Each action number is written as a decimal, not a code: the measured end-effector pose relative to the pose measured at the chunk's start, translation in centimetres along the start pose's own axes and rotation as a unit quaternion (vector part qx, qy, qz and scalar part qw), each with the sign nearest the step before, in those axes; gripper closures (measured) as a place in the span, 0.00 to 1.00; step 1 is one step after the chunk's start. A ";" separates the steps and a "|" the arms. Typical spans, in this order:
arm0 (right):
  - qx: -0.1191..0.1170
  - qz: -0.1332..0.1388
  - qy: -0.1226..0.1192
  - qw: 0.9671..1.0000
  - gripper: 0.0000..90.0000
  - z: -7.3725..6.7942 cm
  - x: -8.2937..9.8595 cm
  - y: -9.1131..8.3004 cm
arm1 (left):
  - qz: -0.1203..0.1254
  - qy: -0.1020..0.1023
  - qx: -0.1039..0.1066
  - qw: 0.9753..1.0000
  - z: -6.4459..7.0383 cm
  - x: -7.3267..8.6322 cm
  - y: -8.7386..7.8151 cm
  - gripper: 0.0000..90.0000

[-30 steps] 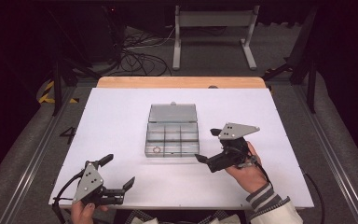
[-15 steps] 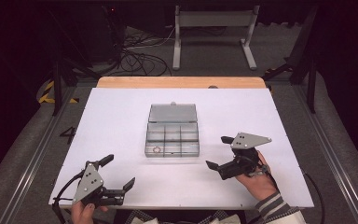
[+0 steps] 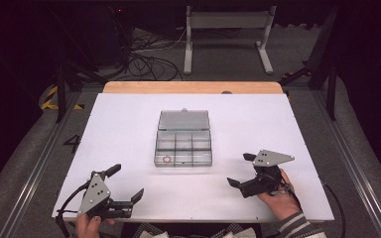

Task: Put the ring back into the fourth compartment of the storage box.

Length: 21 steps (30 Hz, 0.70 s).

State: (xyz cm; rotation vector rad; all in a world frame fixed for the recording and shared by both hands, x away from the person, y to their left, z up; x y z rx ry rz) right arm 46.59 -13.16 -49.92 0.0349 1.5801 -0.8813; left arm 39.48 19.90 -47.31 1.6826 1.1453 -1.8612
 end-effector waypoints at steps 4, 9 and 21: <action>0.000 0.003 0.002 1.000 0.00 0.0 0.8 -0.2 | 0.000 0.000 0.000 1.000 0.0 0.0 0.0 0.03; 0.001 -0.008 0.007 1.000 0.00 0.1 2.1 -0.2 | 0.000 0.002 -0.001 1.000 0.0 0.0 0.0 0.03; -0.006 -0.050 0.030 0.998 0.00 0.2 3.7 0.0 | -0.006 0.003 -0.003 1.000 0.0 0.1 0.1 0.04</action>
Point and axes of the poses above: each handheld gripper's, and its own axes: y roughly forward along the jaws, x roughly out of its underside, z roughly to its right, the point moved 9 cm from there along y, roughly forward along the jaws, and after that the axes turned 5 degrees about -y, right-handed, at the moved point
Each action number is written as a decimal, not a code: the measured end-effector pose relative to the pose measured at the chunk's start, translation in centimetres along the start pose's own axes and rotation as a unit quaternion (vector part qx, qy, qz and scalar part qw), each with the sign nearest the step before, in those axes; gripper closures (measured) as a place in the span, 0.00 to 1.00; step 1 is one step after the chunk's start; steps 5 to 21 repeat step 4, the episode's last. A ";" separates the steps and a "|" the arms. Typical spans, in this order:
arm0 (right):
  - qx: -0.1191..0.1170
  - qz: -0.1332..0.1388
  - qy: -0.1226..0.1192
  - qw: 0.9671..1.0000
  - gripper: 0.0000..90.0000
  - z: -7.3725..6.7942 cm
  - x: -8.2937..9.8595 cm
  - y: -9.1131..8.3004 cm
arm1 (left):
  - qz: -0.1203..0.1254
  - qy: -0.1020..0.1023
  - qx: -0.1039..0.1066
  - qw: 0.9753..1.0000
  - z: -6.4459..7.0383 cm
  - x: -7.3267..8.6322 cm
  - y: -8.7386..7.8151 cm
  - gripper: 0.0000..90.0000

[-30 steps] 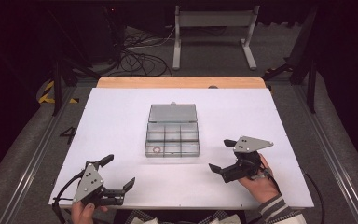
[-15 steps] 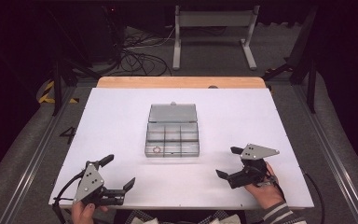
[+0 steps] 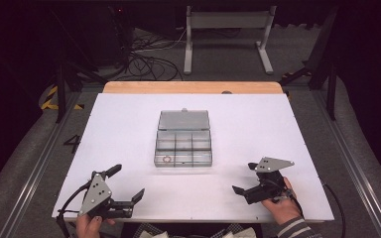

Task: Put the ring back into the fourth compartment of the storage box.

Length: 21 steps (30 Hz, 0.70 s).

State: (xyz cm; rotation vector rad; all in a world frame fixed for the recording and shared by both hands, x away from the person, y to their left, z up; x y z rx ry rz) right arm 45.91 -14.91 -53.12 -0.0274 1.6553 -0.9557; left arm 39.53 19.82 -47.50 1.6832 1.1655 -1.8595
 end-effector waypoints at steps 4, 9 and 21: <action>0.007 0.005 -0.005 1.000 0.00 0.0 -0.1 -0.1 | -0.001 0.004 -0.003 1.000 -0.1 0.0 0.1 0.04; 0.007 0.005 -0.005 1.000 0.00 0.0 -0.1 -0.1 | -0.001 0.004 -0.003 1.000 -0.1 0.0 0.1 0.04; 0.007 0.005 -0.005 1.000 0.00 0.0 -0.1 -0.1 | -0.001 0.004 -0.003 1.000 -0.1 0.0 0.1 0.04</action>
Point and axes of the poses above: each handheld gripper's, and its own axes: y roughly forward along the jaws, x roughly out of its underside, z roughly to its right, the point moved 9 cm from there along y, roughly forward along the jaws, and after that the axes turned 5 degrees about -y, right-handed, at the moved point
